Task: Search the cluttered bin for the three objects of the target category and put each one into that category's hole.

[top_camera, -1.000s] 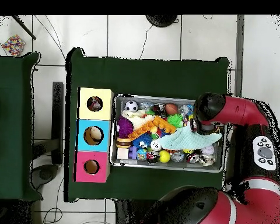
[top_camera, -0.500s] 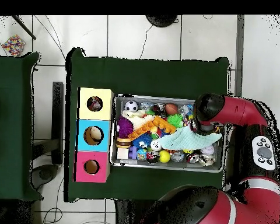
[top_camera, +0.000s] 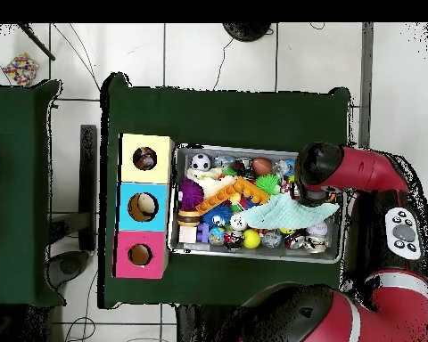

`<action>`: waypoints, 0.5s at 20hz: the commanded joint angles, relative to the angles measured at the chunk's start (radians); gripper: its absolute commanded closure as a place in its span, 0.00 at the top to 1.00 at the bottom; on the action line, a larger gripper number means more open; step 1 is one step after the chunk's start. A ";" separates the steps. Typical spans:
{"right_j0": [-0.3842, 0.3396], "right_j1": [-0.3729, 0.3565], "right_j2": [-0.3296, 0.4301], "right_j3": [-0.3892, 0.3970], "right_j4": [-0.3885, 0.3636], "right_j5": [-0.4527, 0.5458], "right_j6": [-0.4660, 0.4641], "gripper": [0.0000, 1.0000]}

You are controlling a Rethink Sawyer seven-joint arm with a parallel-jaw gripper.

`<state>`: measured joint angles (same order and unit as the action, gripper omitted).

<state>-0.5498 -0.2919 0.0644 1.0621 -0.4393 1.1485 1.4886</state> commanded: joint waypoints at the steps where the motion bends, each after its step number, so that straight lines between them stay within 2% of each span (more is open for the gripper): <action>1: 0.015 0.008 0.078 0.090 0.019 -0.026 -0.041 0.00; 6: 0.081 -0.141 0.030 0.157 0.082 0.138 0.063 0.00; 10: 0.096 -0.202 0.018 0.225 0.210 0.290 0.181 0.00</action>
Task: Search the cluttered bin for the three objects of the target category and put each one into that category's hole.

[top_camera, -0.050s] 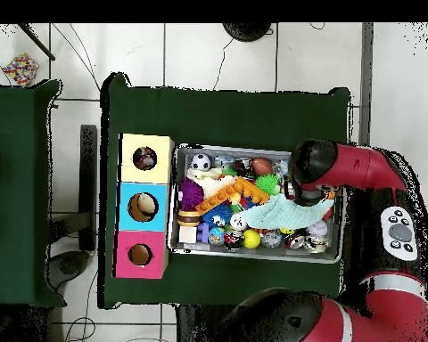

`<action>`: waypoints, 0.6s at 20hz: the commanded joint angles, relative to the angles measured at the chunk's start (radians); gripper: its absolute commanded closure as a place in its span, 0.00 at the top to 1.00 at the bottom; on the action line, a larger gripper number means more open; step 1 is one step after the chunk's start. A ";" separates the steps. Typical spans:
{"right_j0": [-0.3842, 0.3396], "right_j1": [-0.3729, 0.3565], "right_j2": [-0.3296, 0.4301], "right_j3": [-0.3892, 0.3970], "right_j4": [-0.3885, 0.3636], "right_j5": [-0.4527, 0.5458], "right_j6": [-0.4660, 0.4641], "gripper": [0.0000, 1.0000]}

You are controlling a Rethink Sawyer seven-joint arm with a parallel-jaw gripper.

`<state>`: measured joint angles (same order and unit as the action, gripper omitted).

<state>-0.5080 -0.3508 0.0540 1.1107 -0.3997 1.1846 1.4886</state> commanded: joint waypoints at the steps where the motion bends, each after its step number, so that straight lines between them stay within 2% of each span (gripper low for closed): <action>1: 0.053 -0.154 0.029 0.199 0.213 0.283 0.217 0.00; 5: 0.070 -0.154 0.005 0.197 0.273 0.352 0.253 0.00; 10: 0.074 -0.133 -0.019 0.201 0.358 0.361 0.302 0.00; 12: 0.071 -0.116 -0.029 0.204 0.370 0.329 0.296 0.00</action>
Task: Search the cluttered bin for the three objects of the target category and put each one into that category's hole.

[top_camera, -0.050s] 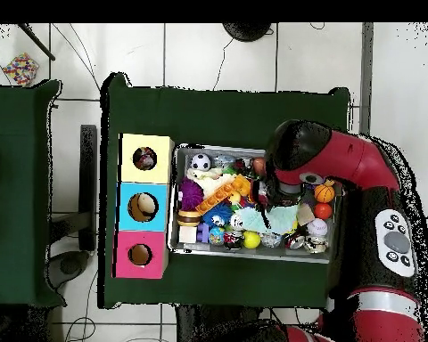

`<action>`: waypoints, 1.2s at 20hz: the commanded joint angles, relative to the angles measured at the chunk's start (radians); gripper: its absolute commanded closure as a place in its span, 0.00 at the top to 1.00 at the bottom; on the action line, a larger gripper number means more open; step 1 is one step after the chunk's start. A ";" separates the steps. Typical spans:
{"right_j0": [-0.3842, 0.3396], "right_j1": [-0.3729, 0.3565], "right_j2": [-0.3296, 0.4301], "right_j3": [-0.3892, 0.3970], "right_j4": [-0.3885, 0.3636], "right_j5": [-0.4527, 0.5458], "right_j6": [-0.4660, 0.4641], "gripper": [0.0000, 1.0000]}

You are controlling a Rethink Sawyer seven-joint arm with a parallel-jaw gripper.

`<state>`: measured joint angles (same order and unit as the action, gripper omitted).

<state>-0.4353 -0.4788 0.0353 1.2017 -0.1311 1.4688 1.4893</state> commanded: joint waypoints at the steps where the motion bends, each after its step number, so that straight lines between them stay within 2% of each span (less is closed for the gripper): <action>1: -0.003 0.020 -0.015 0.110 0.102 0.031 0.288 0.00; 3: -0.007 0.036 -0.025 0.104 0.102 0.004 0.273 0.00; 6: -0.016 0.056 -0.005 0.060 0.070 -0.104 0.183 0.00; 12: -0.044 0.064 0.046 0.107 0.121 -0.347 0.154 0.00; 14: -0.046 0.059 0.046 0.126 0.131 -0.385 0.160 0.00; 15: -0.042 0.064 0.038 0.120 0.138 -0.371 0.177 0.00; 16: -0.043 0.064 0.040 0.119 0.133 -0.368 0.134 1.00; 24: -0.040 0.070 0.032 0.105 0.134 -0.347 0.116 1.00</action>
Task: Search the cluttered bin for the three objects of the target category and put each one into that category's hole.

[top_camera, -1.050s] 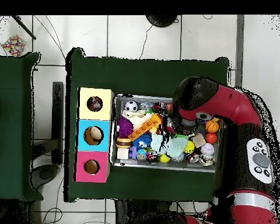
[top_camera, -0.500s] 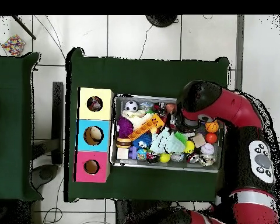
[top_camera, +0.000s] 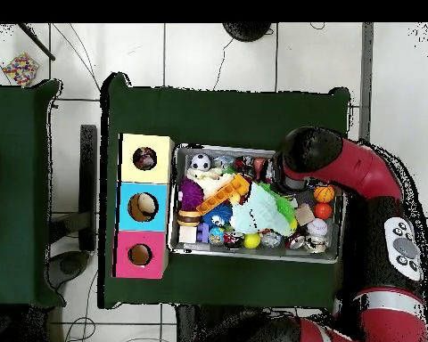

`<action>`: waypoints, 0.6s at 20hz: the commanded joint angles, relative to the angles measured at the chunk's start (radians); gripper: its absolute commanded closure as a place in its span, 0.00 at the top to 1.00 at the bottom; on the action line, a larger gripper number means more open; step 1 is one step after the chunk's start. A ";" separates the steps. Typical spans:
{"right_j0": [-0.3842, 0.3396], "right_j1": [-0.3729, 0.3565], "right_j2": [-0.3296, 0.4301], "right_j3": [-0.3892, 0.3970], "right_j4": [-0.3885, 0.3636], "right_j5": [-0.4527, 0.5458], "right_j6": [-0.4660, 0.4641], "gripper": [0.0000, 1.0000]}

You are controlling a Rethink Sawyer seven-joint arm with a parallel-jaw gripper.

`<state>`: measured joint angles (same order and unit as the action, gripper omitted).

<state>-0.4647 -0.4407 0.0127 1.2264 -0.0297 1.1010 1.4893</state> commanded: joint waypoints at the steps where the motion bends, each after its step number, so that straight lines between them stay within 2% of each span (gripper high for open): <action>1: -0.010 0.032 0.056 0.079 0.032 0.018 0.111 1.00; 3: -0.008 0.037 0.049 0.074 0.048 -0.048 0.158 1.00; 4: 0.000 0.042 0.030 0.067 0.057 -0.055 0.208 1.00; 5: 0.003 0.044 0.022 0.060 0.056 -0.051 0.219 1.00; 7: -0.004 0.042 0.038 0.052 0.033 -0.055 0.142 1.00; 10: -0.008 0.050 0.061 -0.010 -0.062 -0.063 -0.039 1.00; 12: -0.007 0.057 0.077 -0.058 -0.114 -0.078 -0.125 1.00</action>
<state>-0.4649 -0.4299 0.0128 1.2188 -0.0374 1.1009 1.4893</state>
